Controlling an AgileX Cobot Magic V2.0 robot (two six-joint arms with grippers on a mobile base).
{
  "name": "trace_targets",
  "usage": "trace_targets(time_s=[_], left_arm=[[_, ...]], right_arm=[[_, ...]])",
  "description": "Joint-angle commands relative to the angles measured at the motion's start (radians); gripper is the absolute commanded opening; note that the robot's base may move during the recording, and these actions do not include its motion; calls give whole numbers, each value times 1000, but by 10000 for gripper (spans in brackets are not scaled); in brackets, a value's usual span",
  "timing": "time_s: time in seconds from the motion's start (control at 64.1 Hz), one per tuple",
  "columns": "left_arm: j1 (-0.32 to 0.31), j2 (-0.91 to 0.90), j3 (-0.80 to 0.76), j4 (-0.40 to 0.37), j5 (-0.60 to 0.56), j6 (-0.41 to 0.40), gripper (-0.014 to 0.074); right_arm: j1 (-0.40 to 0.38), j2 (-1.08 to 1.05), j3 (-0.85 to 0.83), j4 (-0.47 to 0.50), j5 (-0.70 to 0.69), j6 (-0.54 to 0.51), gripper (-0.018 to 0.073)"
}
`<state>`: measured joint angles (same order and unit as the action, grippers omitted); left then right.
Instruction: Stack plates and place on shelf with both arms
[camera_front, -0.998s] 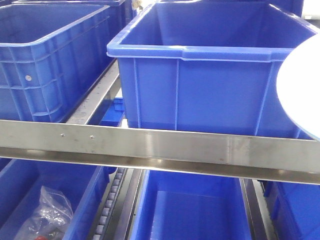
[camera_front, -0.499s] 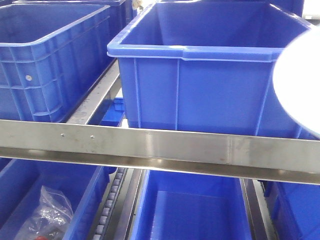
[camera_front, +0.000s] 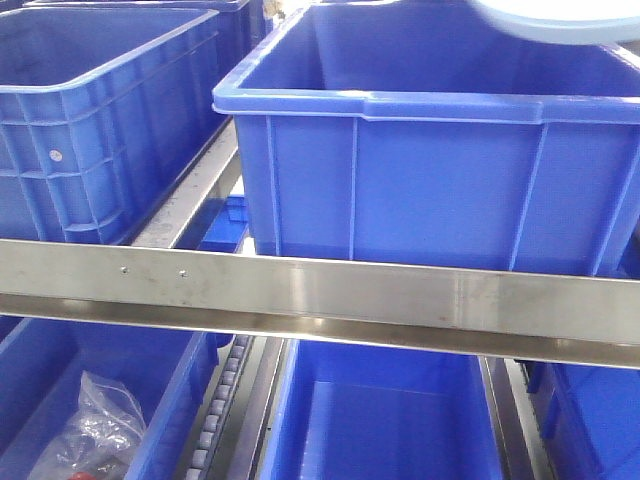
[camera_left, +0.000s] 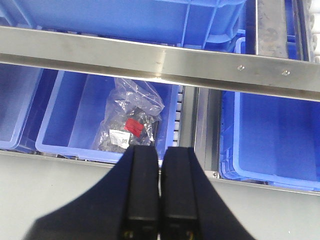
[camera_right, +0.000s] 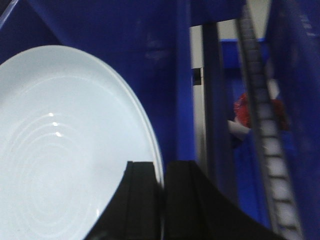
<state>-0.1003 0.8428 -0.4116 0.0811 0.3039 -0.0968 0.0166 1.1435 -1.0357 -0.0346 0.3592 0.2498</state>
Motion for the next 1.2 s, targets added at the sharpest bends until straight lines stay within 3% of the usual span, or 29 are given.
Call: trace_targets(time_s=[0.0, 0.156, 0.328, 0.39, 0.562, 0.64, 0.749, 0.858, 1.014, 1.185], left_arm=[[2, -7, -27, 0, -72, -5, 87], [2, -7, -27, 0, -72, -5, 87], [2, -7, -27, 0, -72, -5, 87], [2, -7, -27, 0, -72, -5, 87], [2, -7, -27, 0, -72, -5, 87], [2, -7, -27, 0, -72, -5, 87], [2, -7, -27, 0, -72, -5, 87], [2, -7, -27, 0, -72, -5, 87], [2, -7, -27, 0, -72, -5, 87], [2, -7, -27, 0, -72, -5, 87]], right_arm=[[49, 123, -147, 6, -101, 2, 57], [100, 336, -333, -1, -103, 1, 112], [105, 476, -444, -22, -104, 1, 461], [105, 480, -441, -27, -108, 1, 496], [104, 384, -390, -26, -73, 1, 493], [103, 281, -297, -26, -97, 1, 442], [98, 103, -119, -26, -161, 1, 293], [66, -144, 126, -26, -259, 1, 37], [-95, -461, 395, -26, -359, 1, 64], [-224, -790, 589, -26, -336, 1, 64]])
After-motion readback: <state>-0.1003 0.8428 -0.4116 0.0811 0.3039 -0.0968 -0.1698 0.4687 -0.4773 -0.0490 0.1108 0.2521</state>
